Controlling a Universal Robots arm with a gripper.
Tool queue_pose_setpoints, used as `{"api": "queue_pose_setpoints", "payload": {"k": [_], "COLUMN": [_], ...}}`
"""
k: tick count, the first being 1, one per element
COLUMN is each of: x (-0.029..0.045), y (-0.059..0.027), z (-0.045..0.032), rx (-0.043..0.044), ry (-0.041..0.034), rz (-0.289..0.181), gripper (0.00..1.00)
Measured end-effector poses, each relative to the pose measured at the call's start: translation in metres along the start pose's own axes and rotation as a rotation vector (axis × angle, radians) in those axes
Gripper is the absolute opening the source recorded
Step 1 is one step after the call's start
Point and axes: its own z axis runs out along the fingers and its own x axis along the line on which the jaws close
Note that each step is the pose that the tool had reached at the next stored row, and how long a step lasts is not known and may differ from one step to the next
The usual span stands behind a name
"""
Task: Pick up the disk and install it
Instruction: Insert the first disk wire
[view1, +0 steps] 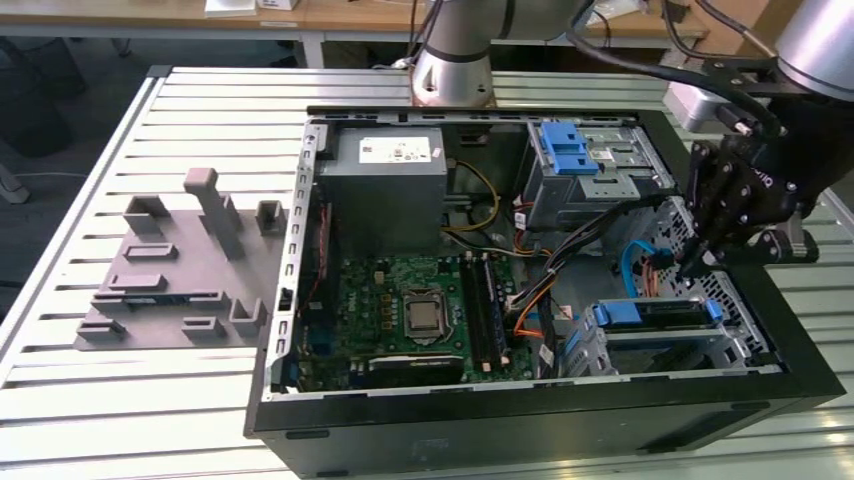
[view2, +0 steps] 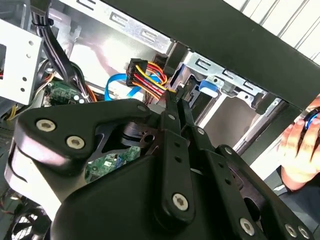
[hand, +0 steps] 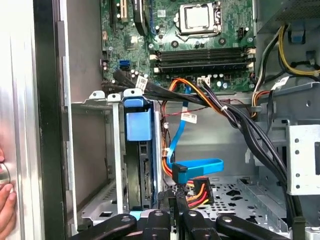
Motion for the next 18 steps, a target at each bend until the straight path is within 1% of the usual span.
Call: {"api": "queue_pose_setpoints", "payload": {"k": [3, 7, 12, 18], "x": [0.0015, 0.004, 0.0128, 0.0172], "y": [0.003, 0.0079, 0.0113, 0.0124], "z": [0.0008, 0.0027, 0.0057, 0.0077], "rx": [0.0134, 0.027, 0.0328, 0.0381], "ry": [-0.0013, -0.0069, -0.0093, -0.0099], "rz": [-0.001, -0.001, -0.002, -0.004], "gripper": [0.16, 0.16, 0.16, 0.16]}}
